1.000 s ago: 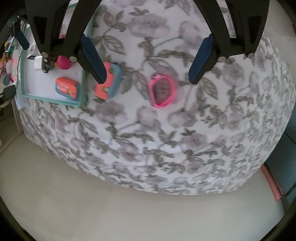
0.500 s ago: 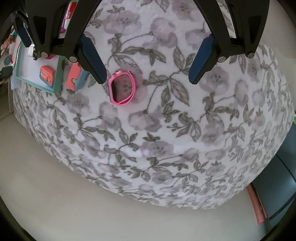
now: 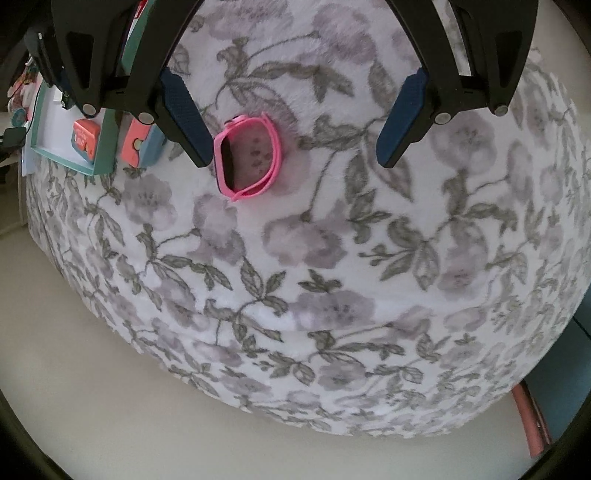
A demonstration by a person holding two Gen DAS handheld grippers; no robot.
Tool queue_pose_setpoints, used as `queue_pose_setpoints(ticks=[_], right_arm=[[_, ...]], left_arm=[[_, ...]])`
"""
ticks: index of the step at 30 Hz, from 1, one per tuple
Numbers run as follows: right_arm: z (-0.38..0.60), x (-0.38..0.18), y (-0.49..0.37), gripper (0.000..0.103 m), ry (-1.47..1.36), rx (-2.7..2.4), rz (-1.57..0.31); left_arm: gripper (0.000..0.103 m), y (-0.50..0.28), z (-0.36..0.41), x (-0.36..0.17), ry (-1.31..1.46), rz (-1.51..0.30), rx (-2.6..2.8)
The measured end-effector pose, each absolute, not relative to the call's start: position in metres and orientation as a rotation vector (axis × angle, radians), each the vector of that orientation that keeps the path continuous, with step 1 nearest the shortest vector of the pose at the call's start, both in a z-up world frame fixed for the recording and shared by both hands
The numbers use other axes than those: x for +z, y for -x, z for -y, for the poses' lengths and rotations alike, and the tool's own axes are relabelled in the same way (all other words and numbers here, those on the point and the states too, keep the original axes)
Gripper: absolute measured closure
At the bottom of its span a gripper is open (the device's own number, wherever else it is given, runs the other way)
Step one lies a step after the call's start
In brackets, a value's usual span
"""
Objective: Organize rigid objects
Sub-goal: 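Grasp the pink strap with the left gripper while the right grasps the coral-and-blue case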
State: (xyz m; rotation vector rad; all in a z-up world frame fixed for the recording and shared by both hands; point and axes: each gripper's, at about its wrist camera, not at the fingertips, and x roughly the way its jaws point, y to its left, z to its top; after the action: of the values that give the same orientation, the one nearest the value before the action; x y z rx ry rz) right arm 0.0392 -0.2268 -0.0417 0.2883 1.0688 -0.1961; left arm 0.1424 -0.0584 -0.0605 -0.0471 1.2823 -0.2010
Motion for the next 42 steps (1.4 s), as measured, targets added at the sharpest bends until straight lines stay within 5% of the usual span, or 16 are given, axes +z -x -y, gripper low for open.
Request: queue_pose_setpoints(ticks=[15,21,26,42], right_arm=[[0.214,-0.082,-0.077,0.044,-0.225,-0.194,-1.156],[0.21,-0.095,-0.086,0.047,-0.174,-0.214,-1.167],[0.207,-0.096,-0.086,0.049,-0.141,-0.222,-1.161],[0.199,-0.091,-0.066,0.055,-0.149,-0.207,-1.18]], left_arm=[[0.017,-0.16,0.083,-0.099,0.03,-1.352,-0.258],[0.029,-0.162,0.093,-0.099,-0.009,-1.332,-0.283],[0.052,-0.161,0.103,-0.095,-0.003,-1.332,-0.341],[0.053,-0.136,0.09,-0.076,0.004,-1.314,-0.337]])
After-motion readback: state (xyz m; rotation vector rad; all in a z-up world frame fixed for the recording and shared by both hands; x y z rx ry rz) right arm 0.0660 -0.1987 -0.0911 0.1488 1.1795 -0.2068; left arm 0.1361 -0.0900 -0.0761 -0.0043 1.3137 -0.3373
